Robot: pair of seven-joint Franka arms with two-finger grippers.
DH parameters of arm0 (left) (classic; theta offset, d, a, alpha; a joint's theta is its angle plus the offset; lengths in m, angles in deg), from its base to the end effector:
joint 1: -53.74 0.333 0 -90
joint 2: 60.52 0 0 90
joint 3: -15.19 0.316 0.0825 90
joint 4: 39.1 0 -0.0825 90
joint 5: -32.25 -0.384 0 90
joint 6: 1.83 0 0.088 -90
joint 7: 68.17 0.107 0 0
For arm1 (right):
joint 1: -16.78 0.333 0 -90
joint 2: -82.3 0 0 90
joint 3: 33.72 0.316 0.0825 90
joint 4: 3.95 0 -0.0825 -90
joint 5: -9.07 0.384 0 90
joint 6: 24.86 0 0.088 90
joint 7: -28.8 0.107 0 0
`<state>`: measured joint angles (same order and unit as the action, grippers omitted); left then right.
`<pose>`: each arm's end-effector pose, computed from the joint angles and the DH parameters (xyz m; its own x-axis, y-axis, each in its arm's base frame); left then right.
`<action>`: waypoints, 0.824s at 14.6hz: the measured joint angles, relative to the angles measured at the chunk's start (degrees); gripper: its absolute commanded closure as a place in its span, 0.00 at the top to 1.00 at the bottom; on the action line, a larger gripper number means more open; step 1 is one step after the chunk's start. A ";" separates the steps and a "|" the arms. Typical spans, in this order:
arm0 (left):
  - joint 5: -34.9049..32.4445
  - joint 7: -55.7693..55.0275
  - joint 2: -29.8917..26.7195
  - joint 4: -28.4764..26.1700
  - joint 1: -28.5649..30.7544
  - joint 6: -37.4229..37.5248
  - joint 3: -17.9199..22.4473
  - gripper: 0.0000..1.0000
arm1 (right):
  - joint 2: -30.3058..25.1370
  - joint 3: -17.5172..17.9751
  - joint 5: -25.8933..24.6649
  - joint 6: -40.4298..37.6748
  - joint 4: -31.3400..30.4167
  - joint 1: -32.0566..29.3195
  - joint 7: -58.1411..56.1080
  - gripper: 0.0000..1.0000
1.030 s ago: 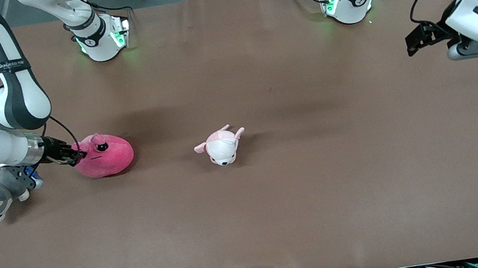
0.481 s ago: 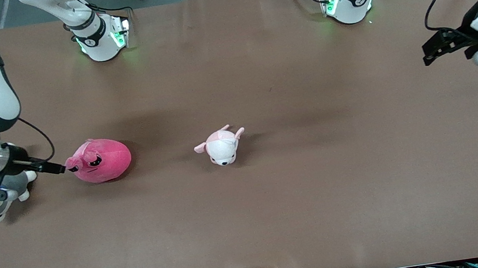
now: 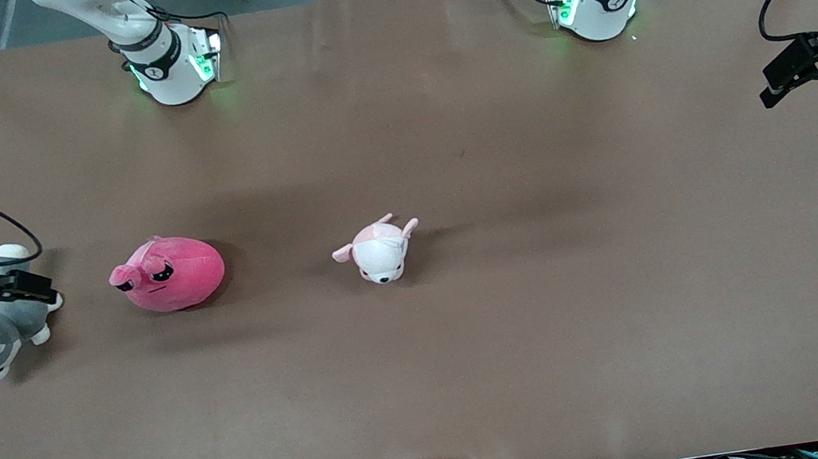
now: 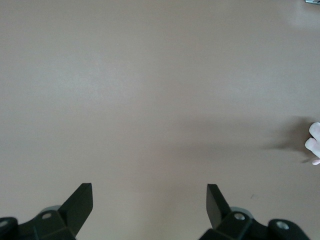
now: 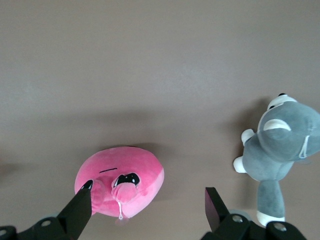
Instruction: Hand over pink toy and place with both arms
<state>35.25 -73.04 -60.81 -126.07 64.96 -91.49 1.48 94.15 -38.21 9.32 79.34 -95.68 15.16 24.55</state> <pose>0.5522 -0.0300 0.6518 0.9980 0.0411 0.0473 0.0385 -0.9977 0.0553 0.6242 -0.0626 0.5097 0.9994 -0.0317 0.0105 -0.0318 -0.9994 0.0127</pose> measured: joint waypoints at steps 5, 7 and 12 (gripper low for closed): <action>-0.07 0.00 0.24 0.01 -0.01 0.00 -0.12 1.00 | 0.05 0.29 0.00 -3.94 4.26 -0.09 -0.63 1.00; -0.86 0.00 0.24 0.01 -0.14 0.00 -0.28 1.00 | 0.05 0.44 0.00 -5.53 5.06 -0.03 -0.65 1.00; -1.50 0.00 0.25 0.03 -0.31 0.00 -0.69 1.00 | -0.38 0.99 0.01 -13.73 5.59 2.15 1.06 1.00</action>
<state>33.75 -73.04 -60.56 -126.04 64.65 -91.49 0.78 93.77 -37.22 9.33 65.61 -90.09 17.31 25.61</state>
